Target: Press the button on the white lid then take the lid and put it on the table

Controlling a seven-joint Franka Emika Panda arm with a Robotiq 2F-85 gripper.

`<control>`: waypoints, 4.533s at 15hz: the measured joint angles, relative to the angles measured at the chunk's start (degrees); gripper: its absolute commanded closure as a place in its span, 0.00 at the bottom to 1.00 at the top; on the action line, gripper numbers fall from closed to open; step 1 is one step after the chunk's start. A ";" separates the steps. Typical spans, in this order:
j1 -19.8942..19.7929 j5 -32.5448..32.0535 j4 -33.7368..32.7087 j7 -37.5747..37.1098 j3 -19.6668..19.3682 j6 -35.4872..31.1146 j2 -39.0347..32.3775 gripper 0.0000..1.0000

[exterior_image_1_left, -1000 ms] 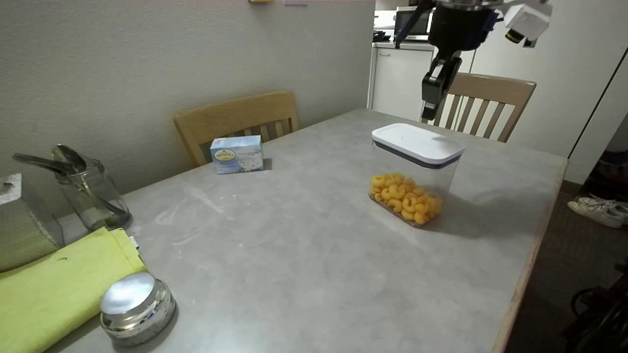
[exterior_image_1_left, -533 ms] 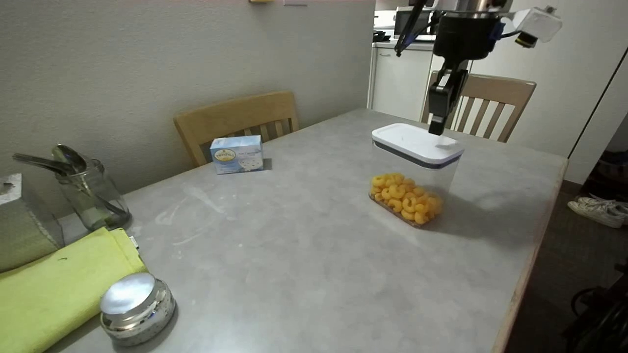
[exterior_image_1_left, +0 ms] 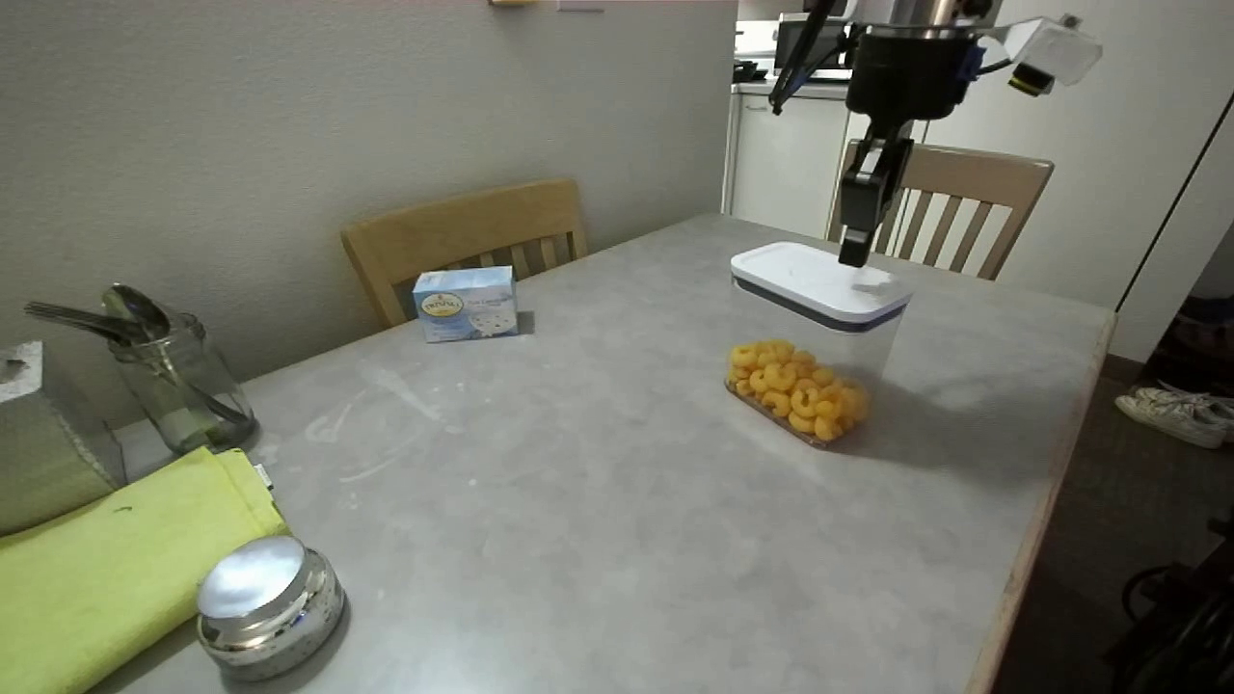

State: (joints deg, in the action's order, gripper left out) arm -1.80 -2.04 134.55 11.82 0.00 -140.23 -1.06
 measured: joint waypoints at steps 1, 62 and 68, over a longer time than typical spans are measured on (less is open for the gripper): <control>0.01 0.00 -0.32 0.45 0.00 0.00 -0.29 1.00; -2.20 3.15 -12.37 -0.23 -1.17 5.90 -11.14 1.00; -2.07 3.15 -11.03 -0.22 -1.05 5.74 -10.15 1.00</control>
State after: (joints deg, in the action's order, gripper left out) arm -3.87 1.11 123.51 11.60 -1.05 -134.48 -11.21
